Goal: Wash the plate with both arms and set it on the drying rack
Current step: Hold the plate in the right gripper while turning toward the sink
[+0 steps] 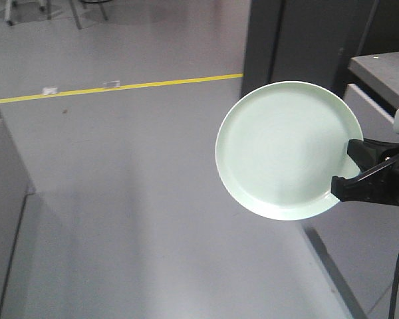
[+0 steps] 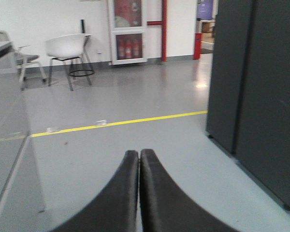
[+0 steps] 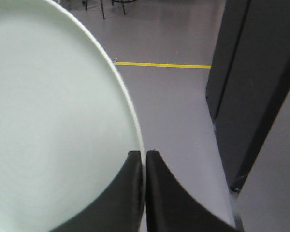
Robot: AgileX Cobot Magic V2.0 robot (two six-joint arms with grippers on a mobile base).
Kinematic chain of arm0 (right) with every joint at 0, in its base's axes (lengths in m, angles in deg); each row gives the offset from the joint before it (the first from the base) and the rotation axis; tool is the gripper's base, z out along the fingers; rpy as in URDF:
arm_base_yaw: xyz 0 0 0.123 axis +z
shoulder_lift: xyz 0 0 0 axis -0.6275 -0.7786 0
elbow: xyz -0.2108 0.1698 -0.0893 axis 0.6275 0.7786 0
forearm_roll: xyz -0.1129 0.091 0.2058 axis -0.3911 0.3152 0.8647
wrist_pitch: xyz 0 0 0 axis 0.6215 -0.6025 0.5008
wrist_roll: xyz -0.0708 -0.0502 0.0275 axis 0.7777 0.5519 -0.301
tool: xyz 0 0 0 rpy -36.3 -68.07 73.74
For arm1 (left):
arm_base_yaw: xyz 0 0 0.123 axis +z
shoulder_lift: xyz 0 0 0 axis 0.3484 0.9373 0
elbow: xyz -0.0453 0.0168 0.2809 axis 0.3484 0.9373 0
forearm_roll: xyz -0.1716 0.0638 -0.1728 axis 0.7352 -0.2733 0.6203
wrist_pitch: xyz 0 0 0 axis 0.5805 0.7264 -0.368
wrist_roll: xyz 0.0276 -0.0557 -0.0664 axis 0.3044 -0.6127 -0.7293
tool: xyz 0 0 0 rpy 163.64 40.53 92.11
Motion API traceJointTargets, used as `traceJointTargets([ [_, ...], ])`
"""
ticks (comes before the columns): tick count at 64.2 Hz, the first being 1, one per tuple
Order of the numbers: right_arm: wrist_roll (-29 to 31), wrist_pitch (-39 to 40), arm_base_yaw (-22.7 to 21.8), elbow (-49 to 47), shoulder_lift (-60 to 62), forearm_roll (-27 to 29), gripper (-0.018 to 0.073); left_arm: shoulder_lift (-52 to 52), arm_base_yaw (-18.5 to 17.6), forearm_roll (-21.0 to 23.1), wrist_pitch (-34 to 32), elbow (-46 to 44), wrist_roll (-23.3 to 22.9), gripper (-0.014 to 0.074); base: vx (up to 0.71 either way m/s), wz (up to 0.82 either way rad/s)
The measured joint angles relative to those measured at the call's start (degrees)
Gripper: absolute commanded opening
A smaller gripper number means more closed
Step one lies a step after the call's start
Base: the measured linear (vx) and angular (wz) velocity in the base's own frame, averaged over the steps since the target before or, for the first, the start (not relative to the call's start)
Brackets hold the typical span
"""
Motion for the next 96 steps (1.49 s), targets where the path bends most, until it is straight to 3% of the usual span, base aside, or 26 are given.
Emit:
traceJointTargets([
  [96,0.0,0.0,0.0,0.0,0.0,0.0,-0.001,0.0,0.0,0.0,0.0,0.0,0.0,-0.0006,0.1,-0.41],
])
